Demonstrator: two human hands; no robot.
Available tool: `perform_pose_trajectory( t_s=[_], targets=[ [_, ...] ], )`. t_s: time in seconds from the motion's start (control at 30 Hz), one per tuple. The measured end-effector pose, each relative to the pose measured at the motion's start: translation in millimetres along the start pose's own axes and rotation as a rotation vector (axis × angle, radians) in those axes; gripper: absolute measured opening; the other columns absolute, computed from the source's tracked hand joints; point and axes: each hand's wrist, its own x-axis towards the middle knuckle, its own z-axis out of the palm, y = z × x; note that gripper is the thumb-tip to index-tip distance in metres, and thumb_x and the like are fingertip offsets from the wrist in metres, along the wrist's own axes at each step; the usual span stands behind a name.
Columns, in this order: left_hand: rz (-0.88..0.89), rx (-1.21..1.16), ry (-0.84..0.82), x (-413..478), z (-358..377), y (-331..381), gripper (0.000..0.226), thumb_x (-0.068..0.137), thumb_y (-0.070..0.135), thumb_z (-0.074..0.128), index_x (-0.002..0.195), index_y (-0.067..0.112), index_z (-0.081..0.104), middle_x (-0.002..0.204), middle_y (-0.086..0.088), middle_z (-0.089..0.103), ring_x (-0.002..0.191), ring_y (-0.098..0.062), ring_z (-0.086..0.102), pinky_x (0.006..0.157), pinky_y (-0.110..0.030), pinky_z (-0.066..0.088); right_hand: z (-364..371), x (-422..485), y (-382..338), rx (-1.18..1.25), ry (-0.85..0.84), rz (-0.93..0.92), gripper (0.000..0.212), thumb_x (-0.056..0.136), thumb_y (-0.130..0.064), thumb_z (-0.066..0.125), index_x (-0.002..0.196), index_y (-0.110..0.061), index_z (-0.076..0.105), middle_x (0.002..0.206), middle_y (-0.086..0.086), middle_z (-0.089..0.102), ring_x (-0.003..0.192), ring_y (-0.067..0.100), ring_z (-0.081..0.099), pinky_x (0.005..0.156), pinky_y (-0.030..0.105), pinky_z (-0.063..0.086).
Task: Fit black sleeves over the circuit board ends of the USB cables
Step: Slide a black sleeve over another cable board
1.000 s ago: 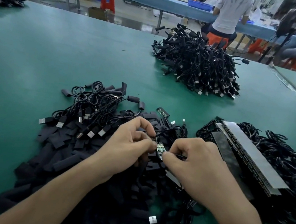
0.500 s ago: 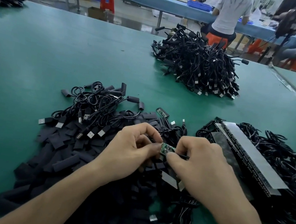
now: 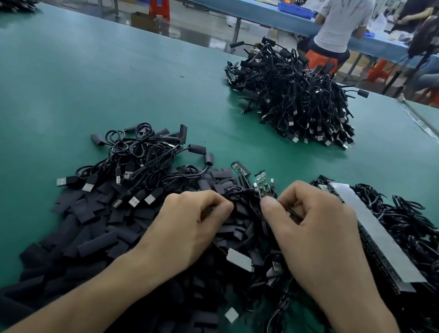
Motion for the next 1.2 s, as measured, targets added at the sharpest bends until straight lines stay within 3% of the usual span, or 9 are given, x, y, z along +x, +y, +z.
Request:
perform_pose_trajectory(
  t_s=[0.1, 0.27, 0.4, 0.47, 0.53, 0.7, 0.93, 1.07, 1.2],
  targets=[
    [-0.114, -0.414, -0.042, 1.7, -1.7, 9.1, 0.042, 0.095, 0.054, 0.048, 0.083, 0.024, 0.074, 0.066, 0.000, 0.069, 0.059, -0.010, 0.064, 0.054, -0.026, 0.050, 6.5, -5.7, -7.3, -0.024, -0.027, -0.083, 0.027, 0.084, -0.053, 0.063, 0.074, -0.028, 0.058, 0.050, -0.011, 0.053, 0.048, 0.007, 0.049, 0.050, 0.029, 0.044],
    [-0.109, -0.635, -0.060, 4.4, -1.5, 11.0, 0.031, 0.088, 0.028, 0.069, 0.091, -0.002, 0.071, 0.085, -0.031, 0.067, 0.071, -0.021, 0.061, 0.066, -0.036, 0.053, 21.8, -10.9, -9.9, 0.041, -0.199, -0.099, 0.023, 0.085, -0.051, 0.056, 0.085, -0.032, 0.069, 0.066, -0.015, 0.065, 0.061, 0.005, 0.058, 0.061, 0.036, 0.054],
    [-0.171, -0.785, -0.097, 4.1, -3.3, 9.2, 0.024, 0.069, 0.034, 0.076, 0.069, 0.011, 0.068, 0.060, -0.008, 0.065, 0.055, -0.011, 0.060, 0.053, -0.021, 0.051, 24.5, -4.5, -4.6, 0.197, 0.003, -0.043, 0.010, 0.086, -0.041, 0.065, 0.086, -0.031, 0.067, 0.073, -0.012, 0.065, 0.065, 0.003, 0.060, 0.061, 0.023, 0.050],
    [-0.177, -0.863, -0.101, 4.1, -3.1, 5.9, 0.027, 0.062, 0.032, 0.085, 0.062, 0.019, 0.061, 0.056, 0.000, 0.060, 0.048, -0.007, 0.055, 0.049, -0.016, 0.047, 25.8, -1.7, -4.2, 0.376, -0.114, 0.039, 0.006, 0.087, -0.034, 0.069, 0.091, -0.029, 0.068, 0.077, -0.011, 0.068, 0.066, 0.002, 0.061, 0.063, 0.016, 0.048],
    [-0.180, -0.924, -0.120, 4.7, -3.7, 1.7, 0.032, 0.056, 0.032, 0.095, 0.061, 0.023, 0.065, 0.057, 0.003, 0.058, 0.049, -0.006, 0.052, 0.050, -0.016, 0.045, 26.4, -1.9, -5.5, 0.638, -0.266, 0.115, 0.005, 0.089, -0.026, 0.070, 0.087, -0.023, 0.073, 0.076, -0.006, 0.072, 0.069, 0.006, 0.064, 0.068, 0.024, 0.054],
    [-0.170, -1.033, -0.165, 5.3, -6.2, -0.1, 0.042, 0.042, 0.049, 0.097, 0.068, 0.026, 0.073, 0.064, 0.006, 0.065, 0.055, -0.005, 0.055, 0.055, -0.016, 0.048, 30.7, -4.5, -7.0, 0.951, -0.335, 0.186, 0.016, 0.082, -0.035, 0.073, 0.082, -0.018, 0.074, 0.080, 0.006, 0.072, 0.076, 0.016, 0.066, 0.074, 0.030, 0.056],
    [-0.205, -1.115, -0.206, 4.8, -9.7, 3.9, 0.039, 0.044, 0.033, 0.099, 0.063, 0.017, 0.069, 0.063, -0.004, 0.064, 0.053, -0.011, 0.061, 0.056, -0.019, 0.054, 33.1, -3.2, -7.3, 1.234, -0.491, 0.382, 0.024, 0.077, -0.028, 0.069, 0.087, -0.007, 0.075, 0.085, 0.015, 0.067, 0.076, 0.024, 0.058, 0.072, 0.030, 0.053],
    [-0.230, -1.202, -0.245, 4.3, -10.9, 6.0, 0.040, 0.049, 0.028, 0.098, 0.068, 0.011, 0.067, 0.066, -0.007, 0.066, 0.056, -0.015, 0.064, 0.060, -0.026, 0.058, 32.9, -4.2, -14.4, 1.392, -0.551, 0.462, 0.016, 0.079, -0.022, 0.066, 0.077, -0.009, 0.075, 0.073, 0.009, 0.066, 0.057, 0.010, 0.057, 0.052, 0.016, 0.050],
    [-0.135, -1.194, -0.249, 6.1, -17.0, 14.4, 0.017, 0.075, 0.030, 0.081, 0.073, 0.015, 0.072, 0.073, -0.006, 0.071, 0.065, -0.017, 0.069, 0.066, -0.032, 0.061, 29.5, -2.4, -16.2, 1.409, -0.453, 0.494, 0.012, 0.080, -0.022, 0.065, 0.071, -0.015, 0.069, 0.065, 0.000, 0.058, 0.049, 0.007, 0.050, 0.046, 0.018, 0.044]
  ],
)
